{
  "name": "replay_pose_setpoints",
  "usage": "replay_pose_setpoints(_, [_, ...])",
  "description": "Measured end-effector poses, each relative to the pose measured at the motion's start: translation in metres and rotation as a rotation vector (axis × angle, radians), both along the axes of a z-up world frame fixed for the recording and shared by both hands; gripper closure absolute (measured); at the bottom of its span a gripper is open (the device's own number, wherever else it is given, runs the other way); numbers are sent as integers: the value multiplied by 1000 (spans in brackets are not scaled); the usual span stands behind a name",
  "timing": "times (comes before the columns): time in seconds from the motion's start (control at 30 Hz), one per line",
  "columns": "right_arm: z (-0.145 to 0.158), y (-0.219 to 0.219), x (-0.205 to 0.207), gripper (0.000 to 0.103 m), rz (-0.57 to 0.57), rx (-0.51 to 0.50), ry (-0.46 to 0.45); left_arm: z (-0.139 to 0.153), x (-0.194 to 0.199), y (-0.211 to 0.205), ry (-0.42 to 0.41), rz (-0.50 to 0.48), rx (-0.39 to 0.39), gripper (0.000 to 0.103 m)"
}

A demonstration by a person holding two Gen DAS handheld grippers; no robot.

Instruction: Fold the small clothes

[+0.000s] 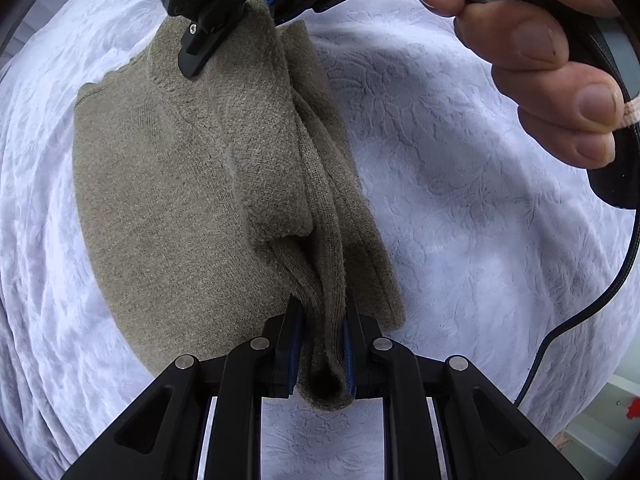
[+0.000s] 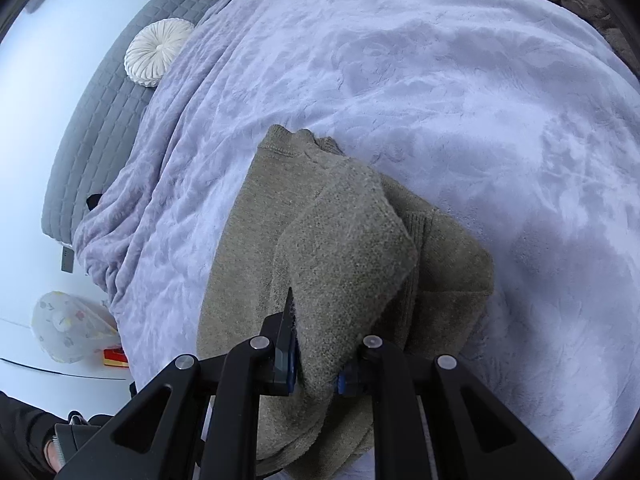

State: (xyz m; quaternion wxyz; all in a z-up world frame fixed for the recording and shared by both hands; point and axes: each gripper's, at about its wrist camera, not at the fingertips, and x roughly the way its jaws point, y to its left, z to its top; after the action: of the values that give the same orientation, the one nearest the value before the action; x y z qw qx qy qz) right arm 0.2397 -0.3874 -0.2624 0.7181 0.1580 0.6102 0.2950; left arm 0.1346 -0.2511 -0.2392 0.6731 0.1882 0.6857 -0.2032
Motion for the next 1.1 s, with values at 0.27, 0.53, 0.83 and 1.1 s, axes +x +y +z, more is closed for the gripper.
replay_pose_setpoints(0.27, [-23, -9, -1, 88, -35, -32, 46, -12, 7, 7, 23, -4, -7, 84])
replay_pose_setpoints(0.53, [-18, -6, -2, 88, -16, -58, 18, -15, 15, 20, 31, 10, -24, 84])
replay_pose_setpoints(0.83, [-42, -15, -4, 88, -66, -70, 64, -37, 22, 32, 71, 38, -57, 84])
replay_pose_setpoints(1.1, [-54, -21, -4, 87, -115, -52, 105, -45, 24, 61, 82, 57, -100, 84])
